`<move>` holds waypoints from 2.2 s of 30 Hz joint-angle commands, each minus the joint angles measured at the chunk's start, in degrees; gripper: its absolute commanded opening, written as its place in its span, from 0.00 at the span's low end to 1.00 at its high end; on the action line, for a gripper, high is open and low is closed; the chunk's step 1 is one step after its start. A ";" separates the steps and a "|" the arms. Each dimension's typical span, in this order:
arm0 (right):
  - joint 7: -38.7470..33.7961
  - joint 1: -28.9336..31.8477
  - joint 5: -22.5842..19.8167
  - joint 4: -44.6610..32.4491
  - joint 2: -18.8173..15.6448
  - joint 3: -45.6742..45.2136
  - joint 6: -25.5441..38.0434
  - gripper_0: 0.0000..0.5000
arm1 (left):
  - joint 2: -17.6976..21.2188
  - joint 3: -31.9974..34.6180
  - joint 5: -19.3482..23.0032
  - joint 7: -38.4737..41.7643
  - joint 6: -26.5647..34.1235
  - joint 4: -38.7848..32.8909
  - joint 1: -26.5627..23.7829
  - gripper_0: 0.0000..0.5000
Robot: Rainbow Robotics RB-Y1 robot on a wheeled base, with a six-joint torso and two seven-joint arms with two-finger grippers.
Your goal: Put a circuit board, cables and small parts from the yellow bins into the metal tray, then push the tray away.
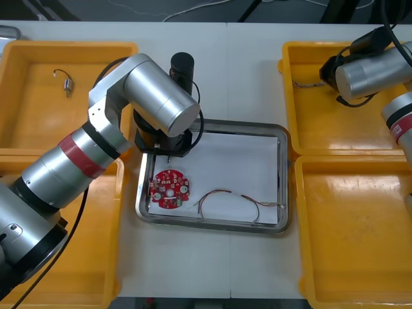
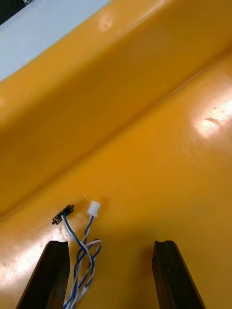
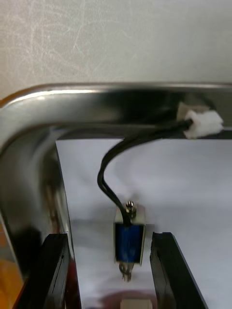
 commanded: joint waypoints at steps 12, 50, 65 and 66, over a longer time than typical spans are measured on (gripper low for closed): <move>-1.24 -3.30 -0.74 1.93 2.03 4.20 -0.73 1.00 | 3.79 7.12 7.76 -3.62 8.00 -13.53 0.45 0.98; 12.74 -4.01 -9.79 -5.27 -2.36 3.67 14.21 0.00 | 19.52 34.80 7.14 -14.17 12.53 -19.86 4.75 1.00; 24.08 -3.83 -18.58 -10.81 -6.85 2.61 26.87 0.00 | 19.26 41.83 0.11 -20.15 -0.79 -7.91 4.75 1.00; 25.66 -3.83 -19.63 -10.90 -7.37 2.35 27.39 0.00 | 19.26 41.83 -0.77 -20.32 -1.58 -7.47 4.75 1.00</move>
